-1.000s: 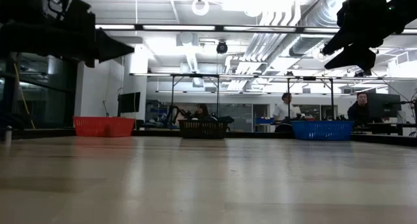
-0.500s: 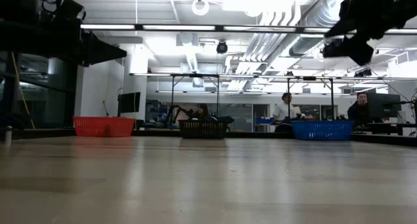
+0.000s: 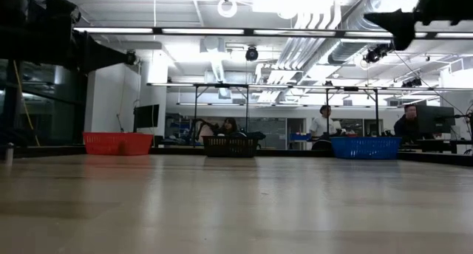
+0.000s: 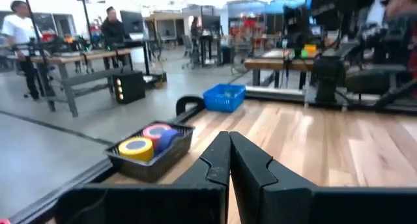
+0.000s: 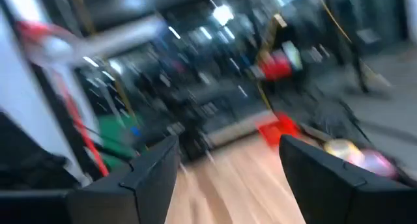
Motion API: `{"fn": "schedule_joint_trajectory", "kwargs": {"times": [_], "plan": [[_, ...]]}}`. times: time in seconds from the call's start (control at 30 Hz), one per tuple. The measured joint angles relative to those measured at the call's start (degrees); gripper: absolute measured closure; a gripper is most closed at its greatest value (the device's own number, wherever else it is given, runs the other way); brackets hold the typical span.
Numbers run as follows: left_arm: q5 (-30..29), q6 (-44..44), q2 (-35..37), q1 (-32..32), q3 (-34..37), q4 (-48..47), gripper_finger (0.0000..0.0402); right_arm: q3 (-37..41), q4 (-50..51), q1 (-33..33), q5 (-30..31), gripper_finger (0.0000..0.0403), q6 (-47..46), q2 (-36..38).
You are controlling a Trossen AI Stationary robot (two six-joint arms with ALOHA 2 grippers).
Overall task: Pick and place Stapler, Stapler remover, tape
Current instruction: Return to Home Position
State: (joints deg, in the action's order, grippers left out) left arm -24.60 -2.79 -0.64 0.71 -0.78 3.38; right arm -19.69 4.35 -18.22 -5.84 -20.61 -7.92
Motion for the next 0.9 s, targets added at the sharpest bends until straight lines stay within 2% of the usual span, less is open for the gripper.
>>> {"fn": "schedule_joint_trajectory", "kwargs": {"times": [0.1, 0.27, 0.53, 0.63, 0.9], "plan": [[-1.27, -0.93, 0.33, 0.02, -0.43, -0.29, 0.0399, 7.74, -16.87, 0.02, -2.39, 0.0146, -1.92, -0.37], [-1.47, -7.21, -0.31, 0.02, -0.87, -0.63, 0.0399, 18.98, -32.96, 0.02, -3.92, 0.0146, -4.9, -1.44], [-1.27, -9.39, -0.33, 0.02, -0.94, -0.64, 0.0399, 18.55, -23.52, 0.0, -6.38, 0.0146, -0.86, -0.3], [-1.24, -9.41, -0.33, 0.02, -0.96, -0.66, 0.0399, 19.11, -16.8, 0.13, -3.13, 0.0146, -0.49, 0.94], [-1.21, -9.39, -0.33, 0.02, -1.01, -0.64, 0.0399, 19.11, -12.14, 2.39, 3.54, 0.0146, 5.58, 1.92]]}}
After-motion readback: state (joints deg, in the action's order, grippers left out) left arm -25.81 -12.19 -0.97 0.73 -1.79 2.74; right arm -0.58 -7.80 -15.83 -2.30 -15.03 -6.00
